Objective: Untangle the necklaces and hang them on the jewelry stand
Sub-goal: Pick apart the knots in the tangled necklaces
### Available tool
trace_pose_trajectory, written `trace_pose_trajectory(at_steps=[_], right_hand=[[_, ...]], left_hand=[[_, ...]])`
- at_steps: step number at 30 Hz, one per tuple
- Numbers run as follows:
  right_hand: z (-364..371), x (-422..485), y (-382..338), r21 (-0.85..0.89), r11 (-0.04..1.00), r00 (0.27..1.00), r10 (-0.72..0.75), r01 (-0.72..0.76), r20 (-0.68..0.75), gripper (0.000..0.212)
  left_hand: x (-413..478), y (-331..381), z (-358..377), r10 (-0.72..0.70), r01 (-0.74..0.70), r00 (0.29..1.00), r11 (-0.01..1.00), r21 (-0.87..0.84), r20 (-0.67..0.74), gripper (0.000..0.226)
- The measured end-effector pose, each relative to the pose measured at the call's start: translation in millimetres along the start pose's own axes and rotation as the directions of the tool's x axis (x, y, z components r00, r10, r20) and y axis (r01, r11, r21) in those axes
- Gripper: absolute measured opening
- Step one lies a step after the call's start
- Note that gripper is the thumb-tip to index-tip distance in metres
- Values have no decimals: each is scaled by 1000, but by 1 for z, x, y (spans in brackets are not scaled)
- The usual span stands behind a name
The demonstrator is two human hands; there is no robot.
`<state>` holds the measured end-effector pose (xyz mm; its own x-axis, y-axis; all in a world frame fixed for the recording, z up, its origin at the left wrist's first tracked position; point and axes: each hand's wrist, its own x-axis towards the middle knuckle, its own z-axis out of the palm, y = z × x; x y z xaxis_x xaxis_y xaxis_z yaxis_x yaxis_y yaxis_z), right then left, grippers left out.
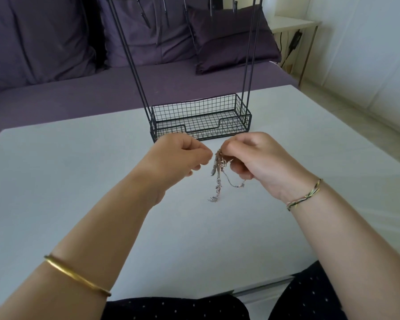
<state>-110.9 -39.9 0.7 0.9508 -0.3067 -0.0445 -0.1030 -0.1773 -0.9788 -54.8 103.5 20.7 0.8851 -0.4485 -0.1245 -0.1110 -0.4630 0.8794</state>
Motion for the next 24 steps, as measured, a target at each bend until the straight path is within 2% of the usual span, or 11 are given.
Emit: trace_pose_trajectory(at_steps=[3,8,15,21,24], right_hand=[[0,0,0,12,1000,1000,12,-12,-1,17],[2,-2,-1,15,1000,1000,-3,2,29,17],[1,0,1,-41,999,1000,-27,27,-6,14],[1,-2,-2,-88,996,999,4,0,49,16],[0,-2,-2,-90,996,1000,-17,18,16,12]], left_hand=[[-5,5,5,26,-26,1000,996,91,-2,13],[-6,3,10,66,-60,996,991,123,-52,17],[0,0,3,26,-25,1000,999,47,0,7],[2,-1,1,-5,6,1000,998,-70,19,13],[2,-1,2,-23,27,999,996,-84,48,12]])
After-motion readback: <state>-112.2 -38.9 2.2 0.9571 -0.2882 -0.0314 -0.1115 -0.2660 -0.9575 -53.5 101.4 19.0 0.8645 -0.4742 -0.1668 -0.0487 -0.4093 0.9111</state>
